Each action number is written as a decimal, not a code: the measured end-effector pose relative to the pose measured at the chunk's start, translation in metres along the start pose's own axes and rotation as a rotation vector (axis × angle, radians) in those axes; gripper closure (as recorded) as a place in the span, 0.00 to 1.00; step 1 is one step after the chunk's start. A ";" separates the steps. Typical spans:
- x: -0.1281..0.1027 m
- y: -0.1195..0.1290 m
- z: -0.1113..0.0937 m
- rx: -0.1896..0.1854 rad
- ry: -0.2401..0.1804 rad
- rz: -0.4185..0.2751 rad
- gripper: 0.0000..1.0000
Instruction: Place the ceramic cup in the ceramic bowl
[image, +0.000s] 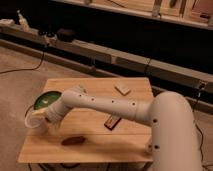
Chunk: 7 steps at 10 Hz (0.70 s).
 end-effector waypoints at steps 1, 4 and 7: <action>-0.001 0.000 0.004 -0.002 -0.008 -0.009 0.20; 0.001 0.004 0.009 -0.008 -0.016 -0.011 0.20; 0.004 0.006 0.012 -0.015 -0.015 -0.010 0.37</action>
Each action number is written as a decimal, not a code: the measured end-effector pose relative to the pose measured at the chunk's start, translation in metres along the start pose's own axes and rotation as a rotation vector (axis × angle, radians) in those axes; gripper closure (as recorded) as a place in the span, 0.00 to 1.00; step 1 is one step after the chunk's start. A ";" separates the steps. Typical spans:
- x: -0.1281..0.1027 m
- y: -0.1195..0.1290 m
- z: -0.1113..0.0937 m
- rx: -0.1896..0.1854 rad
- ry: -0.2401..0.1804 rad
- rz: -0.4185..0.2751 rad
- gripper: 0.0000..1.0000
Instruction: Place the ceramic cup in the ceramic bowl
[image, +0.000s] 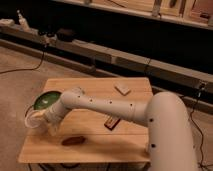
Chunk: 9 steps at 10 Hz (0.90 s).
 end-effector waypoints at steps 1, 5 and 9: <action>0.001 0.000 0.001 -0.002 0.002 0.001 0.47; 0.004 0.000 0.000 0.000 0.003 0.021 0.68; 0.001 -0.001 -0.001 -0.008 -0.008 0.031 0.78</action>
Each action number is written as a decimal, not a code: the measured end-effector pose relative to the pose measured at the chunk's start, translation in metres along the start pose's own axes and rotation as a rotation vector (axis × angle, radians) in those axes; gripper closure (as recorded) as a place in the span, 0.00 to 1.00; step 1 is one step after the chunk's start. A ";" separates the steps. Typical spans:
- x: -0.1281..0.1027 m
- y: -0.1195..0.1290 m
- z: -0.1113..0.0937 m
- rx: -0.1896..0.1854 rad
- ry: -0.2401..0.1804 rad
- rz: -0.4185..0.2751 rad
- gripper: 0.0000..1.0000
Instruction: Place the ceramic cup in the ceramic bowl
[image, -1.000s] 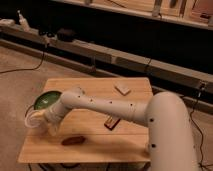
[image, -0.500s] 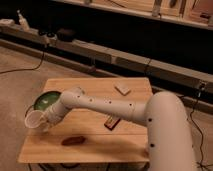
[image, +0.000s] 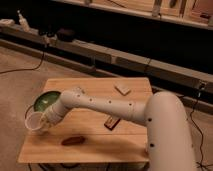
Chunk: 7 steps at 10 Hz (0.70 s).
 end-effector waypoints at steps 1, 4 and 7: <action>0.001 0.000 -0.001 -0.001 0.000 0.003 0.87; 0.003 0.000 -0.002 -0.002 0.005 0.013 1.00; 0.007 -0.001 -0.007 0.008 0.033 0.023 1.00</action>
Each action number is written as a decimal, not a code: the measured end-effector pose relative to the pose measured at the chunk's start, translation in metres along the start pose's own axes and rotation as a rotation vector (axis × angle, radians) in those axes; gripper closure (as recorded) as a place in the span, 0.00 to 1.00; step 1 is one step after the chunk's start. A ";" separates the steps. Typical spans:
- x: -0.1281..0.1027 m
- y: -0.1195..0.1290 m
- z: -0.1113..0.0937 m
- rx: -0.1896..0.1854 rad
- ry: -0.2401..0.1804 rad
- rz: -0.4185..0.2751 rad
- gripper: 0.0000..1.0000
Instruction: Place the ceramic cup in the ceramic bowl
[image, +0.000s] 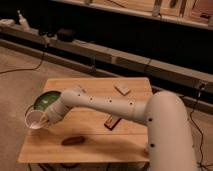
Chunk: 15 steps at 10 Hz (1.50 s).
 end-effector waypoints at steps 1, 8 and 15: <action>0.000 0.000 -0.001 0.004 0.007 0.001 1.00; 0.002 0.016 -0.023 0.042 0.071 0.049 1.00; 0.003 0.036 -0.054 0.089 0.134 0.086 1.00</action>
